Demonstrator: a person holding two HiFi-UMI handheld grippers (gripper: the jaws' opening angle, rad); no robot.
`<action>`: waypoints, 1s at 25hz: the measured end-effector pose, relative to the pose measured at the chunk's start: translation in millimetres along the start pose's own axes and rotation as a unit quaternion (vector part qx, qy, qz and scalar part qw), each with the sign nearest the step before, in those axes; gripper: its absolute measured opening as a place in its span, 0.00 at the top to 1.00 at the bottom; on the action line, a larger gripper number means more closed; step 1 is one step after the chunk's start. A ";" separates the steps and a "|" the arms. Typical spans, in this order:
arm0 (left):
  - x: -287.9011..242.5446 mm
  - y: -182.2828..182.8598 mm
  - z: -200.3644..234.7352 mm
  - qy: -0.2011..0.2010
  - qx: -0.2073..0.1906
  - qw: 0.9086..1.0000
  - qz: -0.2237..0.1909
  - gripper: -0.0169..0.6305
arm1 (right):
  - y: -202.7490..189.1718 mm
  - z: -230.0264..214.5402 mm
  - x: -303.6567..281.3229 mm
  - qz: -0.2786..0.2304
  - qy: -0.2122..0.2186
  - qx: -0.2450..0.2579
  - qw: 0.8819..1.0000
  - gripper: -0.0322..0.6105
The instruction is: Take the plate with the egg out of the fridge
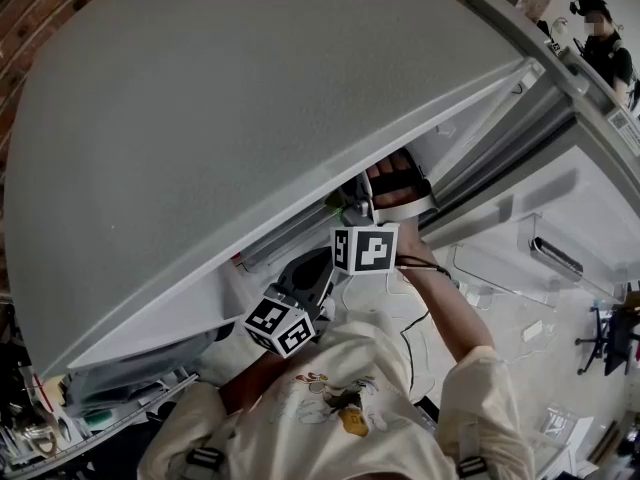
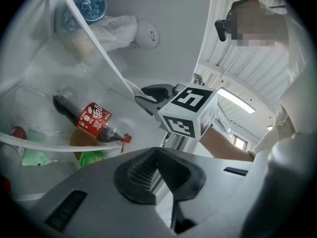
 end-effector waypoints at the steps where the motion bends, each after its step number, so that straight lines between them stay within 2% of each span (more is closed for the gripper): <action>1: 0.0 -0.2 0.1 0.000 0.000 1.000 0.000 0.96 | 0.2 0.2 -0.8 0.000 -0.002 0.004 1.000 0.76; 3: -0.7 -0.2 -0.1 0.000 -0.001 1.000 0.000 0.96 | 0.3 -0.1 -2.7 0.001 -0.005 0.014 1.000 0.79; 10: -1.0 1.3 -1.0 0.002 -0.001 1.000 -0.001 0.96 | -0.6 -2.5 -10.1 0.009 0.002 0.037 0.999 0.80; 15: -2.1 1.7 -0.9 0.003 -0.001 1.000 -0.002 0.96 | -0.6 -2.6 -10.7 0.010 0.005 0.057 0.998 0.86; 17: -1.9 2.5 -0.8 0.004 -0.002 1.000 -0.004 0.96 | -0.3 -4.1 -11.0 0.012 0.008 0.062 0.998 0.91; 25: -0.1 1.2 -0.7 0.004 -0.003 1.000 0.000 0.96 | -1.1 -3.4 -5.7 0.009 0.004 0.063 0.998 0.92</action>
Point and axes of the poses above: the fingertips, and each gripper's own axes: x backward along the fingers, z to its left, y out of its top, the point moved 10 cm from there along x, backward along the fingers, and after that the axes turned 13 degrees about -x, right-handed, at the moved point
